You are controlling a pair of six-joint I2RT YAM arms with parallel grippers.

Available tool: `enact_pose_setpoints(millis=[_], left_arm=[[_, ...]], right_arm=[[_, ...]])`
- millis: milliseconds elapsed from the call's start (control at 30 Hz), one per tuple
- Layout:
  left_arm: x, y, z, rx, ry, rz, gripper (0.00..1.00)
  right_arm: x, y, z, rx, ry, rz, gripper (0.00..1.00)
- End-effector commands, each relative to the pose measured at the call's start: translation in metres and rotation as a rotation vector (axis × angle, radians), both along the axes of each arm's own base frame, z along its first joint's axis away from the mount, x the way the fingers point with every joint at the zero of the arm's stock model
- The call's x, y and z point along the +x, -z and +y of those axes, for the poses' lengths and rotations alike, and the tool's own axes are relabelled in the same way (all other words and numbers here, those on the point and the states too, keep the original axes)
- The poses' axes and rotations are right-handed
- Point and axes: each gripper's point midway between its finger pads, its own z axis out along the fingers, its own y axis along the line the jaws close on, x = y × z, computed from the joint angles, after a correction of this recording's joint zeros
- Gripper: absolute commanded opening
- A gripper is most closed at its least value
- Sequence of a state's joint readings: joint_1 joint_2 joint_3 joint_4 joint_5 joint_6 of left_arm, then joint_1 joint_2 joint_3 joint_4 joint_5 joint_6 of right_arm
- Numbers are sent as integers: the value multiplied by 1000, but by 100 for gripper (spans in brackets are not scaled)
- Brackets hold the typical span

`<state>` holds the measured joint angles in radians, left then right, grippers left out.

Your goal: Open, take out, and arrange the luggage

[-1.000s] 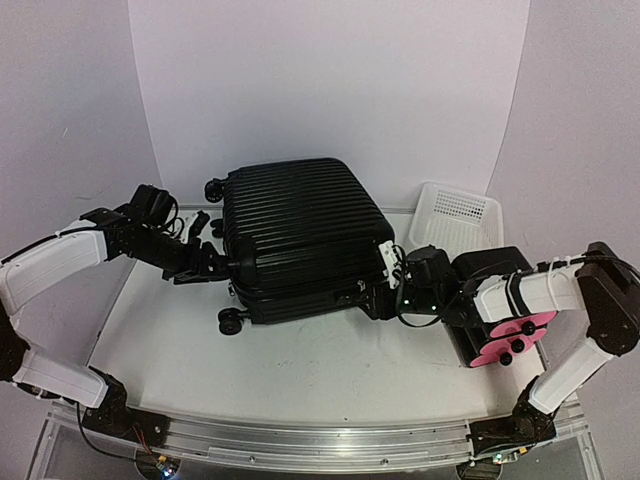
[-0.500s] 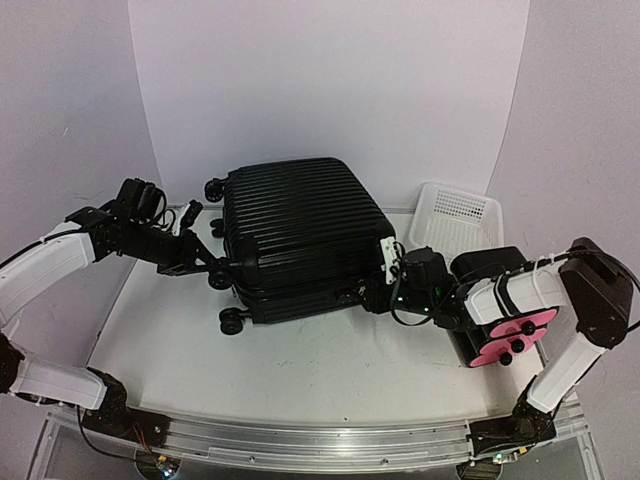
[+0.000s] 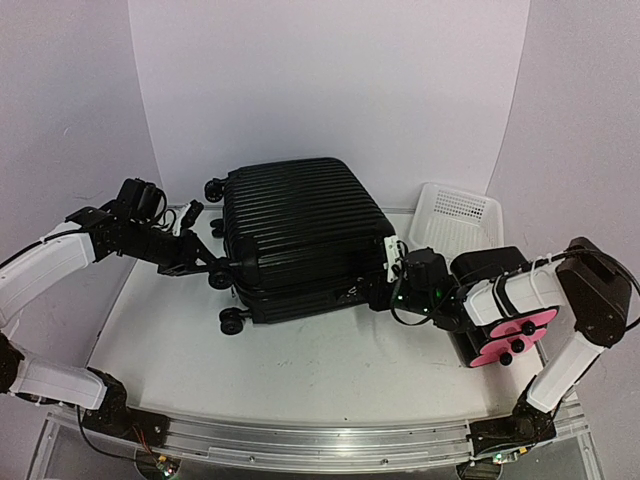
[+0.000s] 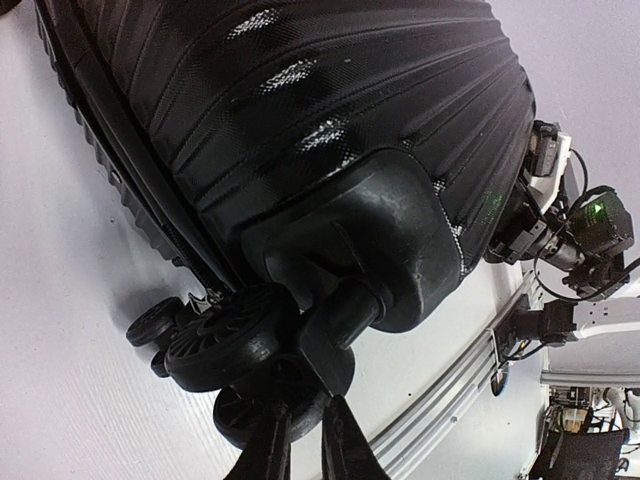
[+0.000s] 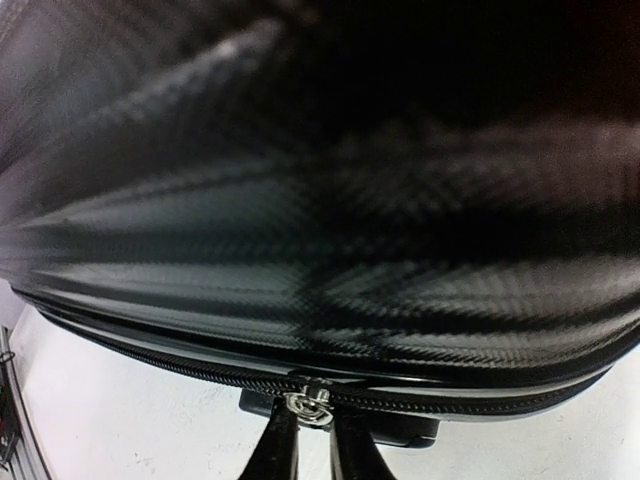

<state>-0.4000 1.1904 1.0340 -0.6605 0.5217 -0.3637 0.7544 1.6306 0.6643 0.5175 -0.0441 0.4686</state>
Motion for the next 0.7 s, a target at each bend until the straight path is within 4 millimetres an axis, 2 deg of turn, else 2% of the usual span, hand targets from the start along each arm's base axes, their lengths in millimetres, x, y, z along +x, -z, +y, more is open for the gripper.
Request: enact_pose_setpoints(millis=[0,367,533,667], left_arm=[[4,-29,-4,-47,17,-90,12],[0,-25,-4,-50,22,-81,12],[-1,-25,-3,-47,20,-85,12],[-2,-26,-3,-49,20,-88,12]], right_arm=[[16,-20,5,103,69,-33,10],[18,-36,2,226,132,-11,12],[24,-33,-2,273,194,25,13],[31,-30,3,318,220,58,13]])
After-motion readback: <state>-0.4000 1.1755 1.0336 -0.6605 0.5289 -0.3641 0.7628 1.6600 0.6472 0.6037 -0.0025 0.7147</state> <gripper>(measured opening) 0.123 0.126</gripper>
